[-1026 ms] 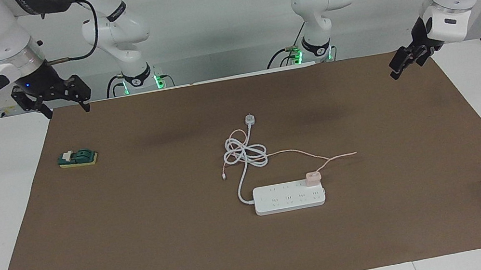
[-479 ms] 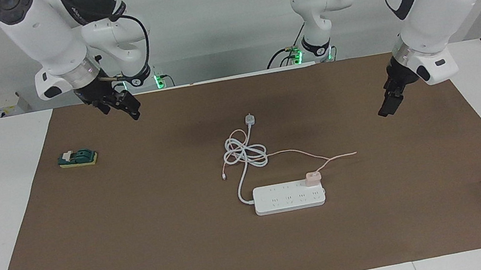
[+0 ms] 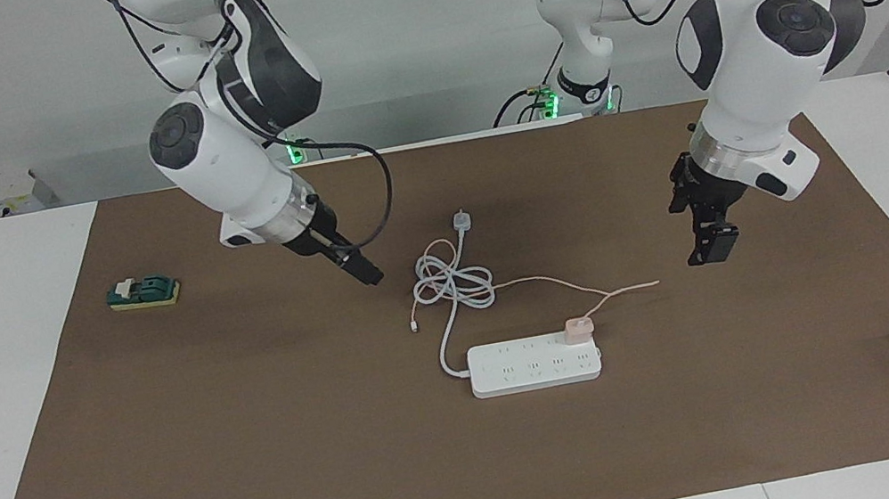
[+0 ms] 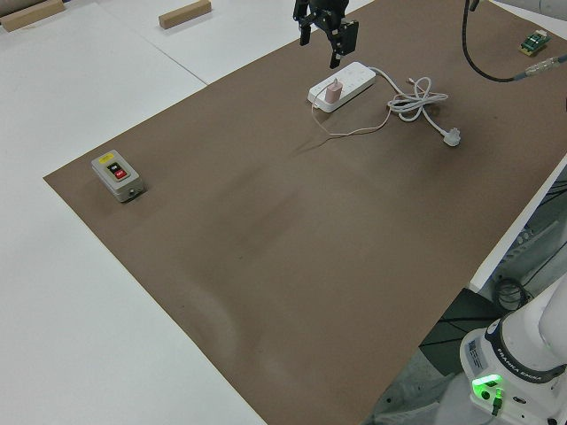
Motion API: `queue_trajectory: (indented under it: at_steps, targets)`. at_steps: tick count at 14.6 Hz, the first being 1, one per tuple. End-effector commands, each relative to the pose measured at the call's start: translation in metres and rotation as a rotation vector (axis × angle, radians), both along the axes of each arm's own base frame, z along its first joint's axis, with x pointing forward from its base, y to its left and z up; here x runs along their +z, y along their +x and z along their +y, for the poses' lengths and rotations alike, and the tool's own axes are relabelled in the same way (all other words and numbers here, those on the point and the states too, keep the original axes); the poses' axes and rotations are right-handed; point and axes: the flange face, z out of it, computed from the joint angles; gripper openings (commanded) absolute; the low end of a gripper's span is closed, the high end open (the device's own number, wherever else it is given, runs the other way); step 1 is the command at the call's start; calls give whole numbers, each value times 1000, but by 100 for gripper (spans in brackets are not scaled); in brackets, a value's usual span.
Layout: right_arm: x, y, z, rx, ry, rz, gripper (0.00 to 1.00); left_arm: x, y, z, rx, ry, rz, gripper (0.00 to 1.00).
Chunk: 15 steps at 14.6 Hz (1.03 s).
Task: Unplug charger and place it aside
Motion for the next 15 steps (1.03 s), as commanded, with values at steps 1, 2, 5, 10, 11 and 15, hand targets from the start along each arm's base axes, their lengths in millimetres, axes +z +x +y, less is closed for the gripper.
queue_trajectory:
  at_steps: [1, 2, 5, 10, 11, 15]
  targets:
    - [-27, 33, 28, -152, 56, 80, 100, -17, 21, -29, 73, -3, -8, 100]
    - [-39, 45, 39, -195, 59, 101, 100, -28, 29, -33, 100, -1, -3, 100]
    - [-74, 59, 61, -289, 147, 148, 100, -54, 39, -56, 107, 3, 11, 100]
    - [-131, 92, 76, -402, 272, 256, 100, -92, 39, -118, 168, -15, -36, 100]
    - [-138, 100, 85, -409, 288, 263, 100, -101, 37, -129, 166, -10, -28, 100]
    - [-168, 116, 96, -411, 308, 266, 100, -133, 34, -153, 132, 13, 7, 100]
